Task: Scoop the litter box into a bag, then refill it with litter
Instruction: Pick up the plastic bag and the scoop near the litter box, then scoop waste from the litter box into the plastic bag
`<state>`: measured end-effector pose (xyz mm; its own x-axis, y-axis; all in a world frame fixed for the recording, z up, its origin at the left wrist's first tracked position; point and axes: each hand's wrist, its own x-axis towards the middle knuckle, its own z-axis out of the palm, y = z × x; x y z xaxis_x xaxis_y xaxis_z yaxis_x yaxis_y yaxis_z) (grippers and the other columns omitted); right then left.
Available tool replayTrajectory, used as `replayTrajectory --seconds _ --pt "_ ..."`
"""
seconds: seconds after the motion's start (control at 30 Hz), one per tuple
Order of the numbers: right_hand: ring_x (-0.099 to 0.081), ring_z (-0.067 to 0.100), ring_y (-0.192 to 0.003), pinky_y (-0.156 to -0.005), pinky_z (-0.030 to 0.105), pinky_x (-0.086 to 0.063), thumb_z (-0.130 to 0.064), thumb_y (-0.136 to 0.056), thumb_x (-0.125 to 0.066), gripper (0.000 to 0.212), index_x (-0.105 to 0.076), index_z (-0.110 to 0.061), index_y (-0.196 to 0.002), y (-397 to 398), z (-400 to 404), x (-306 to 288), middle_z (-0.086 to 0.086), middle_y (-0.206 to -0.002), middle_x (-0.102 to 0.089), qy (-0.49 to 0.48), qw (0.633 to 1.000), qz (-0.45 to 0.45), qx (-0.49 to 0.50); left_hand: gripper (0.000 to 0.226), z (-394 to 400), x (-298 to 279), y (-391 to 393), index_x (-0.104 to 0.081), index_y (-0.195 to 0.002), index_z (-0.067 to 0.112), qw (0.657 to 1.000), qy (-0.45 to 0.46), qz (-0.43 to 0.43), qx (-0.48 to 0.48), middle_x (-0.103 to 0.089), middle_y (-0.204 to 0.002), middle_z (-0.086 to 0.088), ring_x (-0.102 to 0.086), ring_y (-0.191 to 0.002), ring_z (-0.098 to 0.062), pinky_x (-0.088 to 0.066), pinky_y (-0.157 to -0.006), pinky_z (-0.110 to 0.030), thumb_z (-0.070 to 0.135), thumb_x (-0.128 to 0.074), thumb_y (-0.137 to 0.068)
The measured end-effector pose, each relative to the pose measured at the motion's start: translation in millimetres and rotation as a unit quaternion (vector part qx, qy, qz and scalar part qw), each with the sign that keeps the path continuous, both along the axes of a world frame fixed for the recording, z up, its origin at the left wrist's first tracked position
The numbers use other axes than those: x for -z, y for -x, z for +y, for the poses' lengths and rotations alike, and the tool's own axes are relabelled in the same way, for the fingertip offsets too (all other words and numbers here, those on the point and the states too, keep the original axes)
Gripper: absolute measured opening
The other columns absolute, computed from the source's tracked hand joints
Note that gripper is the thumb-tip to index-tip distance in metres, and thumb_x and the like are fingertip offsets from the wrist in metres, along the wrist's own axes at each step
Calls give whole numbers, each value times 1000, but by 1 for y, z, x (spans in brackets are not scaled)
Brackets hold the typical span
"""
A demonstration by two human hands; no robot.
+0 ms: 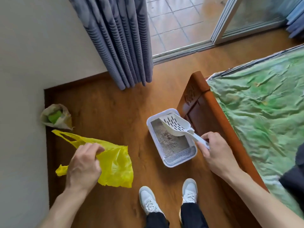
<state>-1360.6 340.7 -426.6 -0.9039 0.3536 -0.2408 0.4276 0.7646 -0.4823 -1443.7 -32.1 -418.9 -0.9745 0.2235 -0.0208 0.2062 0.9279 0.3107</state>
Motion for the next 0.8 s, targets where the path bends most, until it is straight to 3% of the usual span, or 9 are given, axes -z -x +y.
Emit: replayTrajectory --seconds 0.2,0.5,0.67,0.8 --pt "-53 18 -79 -72 43 -50 -29 -90 -61 12 -56 -19 -95 -7 0 127 -2 -87 -54 -8 1000 -13 15 50 8 146 9 -69 -93 9 1000 -10 9 8 -65 -89 -7 -56 -85 -31 -41 -78 -31 -25 -62 -58" --pt "-53 27 -86 -78 40 -44 -23 -89 -62 16 -57 -12 -99 -5 -11 305 6 -93 -55 -7 999 -25 29 47 14 346 25 -68 -98 6 999 -7 16 35 -65 -93 -12 -55 -87 -34 -45 -80 -39 -23 -60 -62" --pt "-53 27 -88 -78 37 -40 -25 -90 -61 16 -58 -11 -99 -9 -18 354 8 -94 -57 15 998 -44 32 37 9 386 20 -69 -96 9 998 11 40 56 -65 -90 -10 -57 -86 -36 -47 -73 -44 -7 -50 -68" --pt "-53 26 -87 -75 34 -38 -27 -90 -60 18 -58 -12 -100 -10 -18 357 7 -95 -57 23 998 -54 27 38 6 385 15 -67 -99 14 993 53 48 99 -65 -86 -3 -58 -84 -32 -37 -74 -40 -2 -56 -66"
